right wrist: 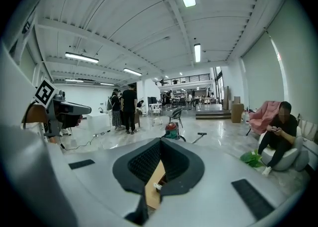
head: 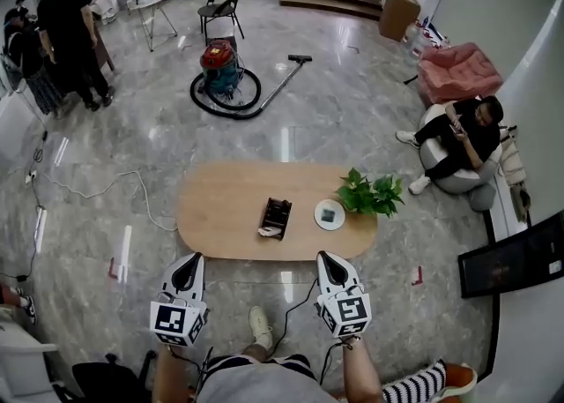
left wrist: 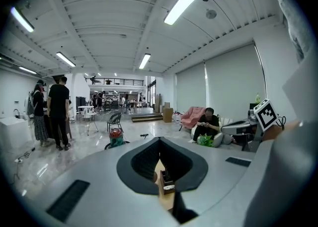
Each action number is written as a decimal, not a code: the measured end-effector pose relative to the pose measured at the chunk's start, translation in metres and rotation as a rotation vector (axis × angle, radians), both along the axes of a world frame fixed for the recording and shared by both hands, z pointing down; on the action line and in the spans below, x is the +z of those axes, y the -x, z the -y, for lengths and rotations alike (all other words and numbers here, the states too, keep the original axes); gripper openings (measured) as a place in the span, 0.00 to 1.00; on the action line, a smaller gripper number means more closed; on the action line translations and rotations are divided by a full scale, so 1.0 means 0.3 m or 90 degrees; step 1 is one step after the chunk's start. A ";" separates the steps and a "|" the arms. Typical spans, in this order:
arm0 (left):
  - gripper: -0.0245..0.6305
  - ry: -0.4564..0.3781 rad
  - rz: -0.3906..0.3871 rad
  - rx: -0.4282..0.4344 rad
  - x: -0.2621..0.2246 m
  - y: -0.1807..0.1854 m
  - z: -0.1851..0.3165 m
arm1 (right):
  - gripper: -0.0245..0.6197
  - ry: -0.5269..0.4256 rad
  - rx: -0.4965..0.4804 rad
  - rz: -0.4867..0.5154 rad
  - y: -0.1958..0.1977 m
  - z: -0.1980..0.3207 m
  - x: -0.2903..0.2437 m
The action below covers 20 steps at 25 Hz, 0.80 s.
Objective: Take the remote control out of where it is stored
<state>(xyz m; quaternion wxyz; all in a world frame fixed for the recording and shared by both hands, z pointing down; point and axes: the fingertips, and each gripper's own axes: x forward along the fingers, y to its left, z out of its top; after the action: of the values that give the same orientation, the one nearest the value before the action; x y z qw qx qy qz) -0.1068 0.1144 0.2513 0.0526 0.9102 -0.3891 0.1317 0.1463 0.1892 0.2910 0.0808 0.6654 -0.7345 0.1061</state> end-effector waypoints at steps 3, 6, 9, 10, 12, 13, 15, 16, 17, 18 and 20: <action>0.05 0.008 0.004 0.002 0.043 0.005 0.061 | 0.04 0.000 0.014 0.001 -0.005 0.060 0.039; 0.05 0.018 0.008 0.001 0.076 0.001 0.110 | 0.04 0.011 0.006 -0.003 -0.002 0.112 0.073; 0.05 0.027 0.009 0.002 0.108 -0.002 0.151 | 0.04 0.029 -0.016 -0.011 0.023 0.166 0.111; 0.05 0.030 0.010 0.003 0.122 -0.005 0.161 | 0.04 0.037 -0.022 -0.014 0.031 0.182 0.127; 0.05 0.038 0.010 0.006 0.155 -0.011 0.175 | 0.04 0.049 -0.030 -0.021 0.044 0.209 0.164; 0.05 0.042 0.010 0.007 0.173 -0.013 0.180 | 0.04 0.054 -0.034 -0.023 0.050 0.223 0.184; 0.04 0.050 0.015 0.007 0.214 -0.013 0.192 | 0.04 0.062 -0.045 -0.023 0.066 0.252 0.227; 0.05 0.054 0.017 0.006 0.238 -0.012 0.198 | 0.04 0.066 -0.052 -0.021 0.076 0.267 0.253; 0.04 0.058 0.019 0.005 0.262 -0.011 0.205 | 0.04 0.071 -0.060 -0.019 0.087 0.280 0.280; 0.05 0.063 0.021 0.003 0.287 -0.012 0.211 | 0.04 0.077 -0.068 -0.017 0.097 0.293 0.308; 0.05 0.070 0.023 -0.004 0.334 -0.016 0.225 | 0.04 0.088 -0.082 -0.013 0.110 0.318 0.363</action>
<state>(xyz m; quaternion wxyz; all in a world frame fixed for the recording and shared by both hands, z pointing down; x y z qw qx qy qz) -0.1021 0.0468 0.3514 0.0957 0.9022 -0.3851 0.1689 0.1133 0.0938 0.4000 0.1405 0.6106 -0.7659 0.1442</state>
